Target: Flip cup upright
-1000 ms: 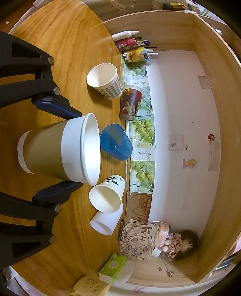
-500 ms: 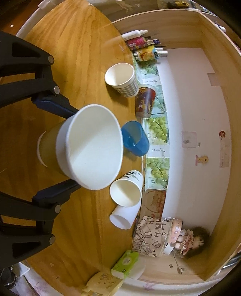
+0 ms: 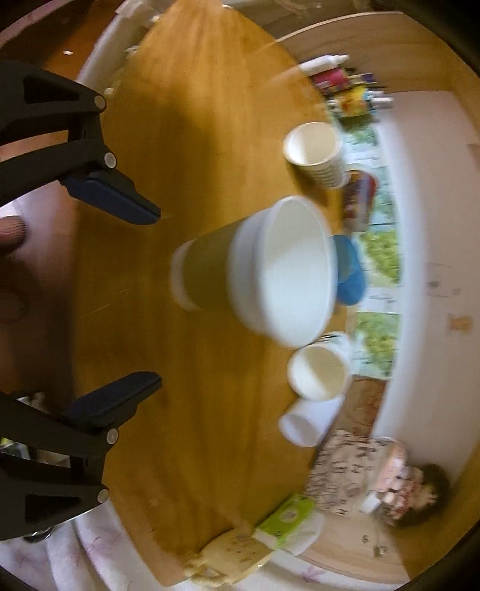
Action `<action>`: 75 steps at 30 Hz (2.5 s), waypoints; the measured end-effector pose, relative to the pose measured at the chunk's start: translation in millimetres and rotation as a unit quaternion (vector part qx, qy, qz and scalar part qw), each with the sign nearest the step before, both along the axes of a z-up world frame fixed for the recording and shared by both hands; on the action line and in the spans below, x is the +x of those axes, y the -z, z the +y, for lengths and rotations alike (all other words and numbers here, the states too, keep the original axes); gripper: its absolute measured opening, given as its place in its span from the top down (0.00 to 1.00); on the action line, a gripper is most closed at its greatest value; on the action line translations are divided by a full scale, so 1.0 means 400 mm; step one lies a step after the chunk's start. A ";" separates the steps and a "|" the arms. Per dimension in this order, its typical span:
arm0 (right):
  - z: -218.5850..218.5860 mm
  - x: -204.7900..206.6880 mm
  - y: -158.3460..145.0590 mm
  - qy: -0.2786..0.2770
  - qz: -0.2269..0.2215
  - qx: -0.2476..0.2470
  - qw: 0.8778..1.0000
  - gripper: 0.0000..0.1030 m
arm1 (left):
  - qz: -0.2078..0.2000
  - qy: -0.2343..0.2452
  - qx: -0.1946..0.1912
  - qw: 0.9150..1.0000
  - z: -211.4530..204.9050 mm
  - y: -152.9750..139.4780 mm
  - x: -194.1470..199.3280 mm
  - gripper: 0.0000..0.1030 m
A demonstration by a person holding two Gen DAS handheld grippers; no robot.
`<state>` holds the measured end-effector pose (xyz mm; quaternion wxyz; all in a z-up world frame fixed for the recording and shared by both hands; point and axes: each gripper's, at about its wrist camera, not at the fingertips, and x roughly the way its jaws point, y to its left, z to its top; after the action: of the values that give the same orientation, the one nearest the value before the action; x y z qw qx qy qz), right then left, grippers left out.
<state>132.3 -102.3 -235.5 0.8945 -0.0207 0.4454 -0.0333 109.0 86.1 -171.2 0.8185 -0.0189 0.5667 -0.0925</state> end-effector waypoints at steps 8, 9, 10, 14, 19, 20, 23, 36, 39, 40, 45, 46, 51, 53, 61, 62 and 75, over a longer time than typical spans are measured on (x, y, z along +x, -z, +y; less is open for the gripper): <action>-0.076 -0.067 -0.074 0.018 0.130 0.083 0.988 0.19 | 0.017 -0.045 0.002 0.999 -0.039 -0.015 0.020 0.15; -0.083 -0.074 -0.088 0.019 0.138 0.089 0.986 0.19 | 0.016 -0.051 -0.002 0.999 -0.044 -0.022 0.020 0.15; -0.090 -0.082 -0.106 0.017 0.145 0.096 0.985 0.19 | 0.014 -0.057 -0.005 0.998 -0.051 -0.032 0.019 0.15; -0.110 -0.103 -0.183 0.002 0.155 0.078 0.985 0.18 | -0.003 -0.067 -0.001 0.998 -0.078 -0.078 0.015 0.15; -0.146 -0.106 -0.288 -0.017 0.156 0.065 0.985 0.18 | -0.055 -0.062 0.006 0.997 -0.116 -0.178 0.014 0.15; -0.155 -0.107 -0.309 -0.016 0.152 0.069 0.986 0.18 | -0.067 -0.062 0.007 0.996 -0.124 -0.202 0.015 0.15; -0.177 -0.108 -0.370 -0.016 0.137 0.080 0.987 0.12 | -0.098 -0.067 0.000 0.993 -0.141 -0.267 0.013 0.15; -0.236 -0.145 -0.496 -0.023 0.036 0.100 0.994 0.11 | -0.190 -0.076 0.012 0.979 -0.233 -0.391 -0.059 0.05; -0.248 -0.165 -0.510 -0.022 0.012 0.098 0.995 0.11 | -0.215 -0.084 0.024 0.973 -0.248 -0.400 -0.090 0.02; -0.251 -0.173 -0.515 -0.020 0.001 0.096 0.995 0.11 | -0.225 -0.086 0.029 0.970 -0.252 -0.404 -0.099 0.02; -0.264 -0.198 -0.528 -0.023 -0.030 0.090 0.995 0.11 | -0.263 -0.114 0.040 0.957 -0.254 -0.424 -0.130 0.00; -0.267 -0.202 -0.531 -0.023 -0.035 0.090 0.995 0.09 | -0.266 -0.119 0.043 0.956 -0.255 -0.427 -0.132 0.00; -0.296 -0.213 -0.546 -0.015 -0.062 0.096 0.993 0.00 | -0.284 -0.124 0.075 0.948 -0.276 -0.428 -0.147 0.00; -0.301 -0.213 -0.549 -0.013 -0.067 0.096 0.993 0.00 | -0.286 -0.122 0.074 0.948 -0.282 -0.428 -0.144 0.00; -0.303 -0.207 -0.548 -0.021 -0.072 0.100 0.992 0.00 | -0.302 -0.121 0.089 0.941 -0.298 -0.433 -0.149 0.00; -0.302 -0.204 -0.547 -0.022 -0.071 0.099 0.992 0.00 | -0.304 -0.121 0.090 0.941 -0.300 -0.435 -0.150 0.00; -0.285 -0.184 -0.546 -0.045 -0.075 0.102 0.991 0.00 | -0.302 -0.112 0.082 0.943 -0.307 -0.431 -0.123 0.00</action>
<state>58.7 -216.1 -17.2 0.9235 0.0529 0.3765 0.0514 59.6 -36.6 1.2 0.9550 0.0139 0.2928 0.0452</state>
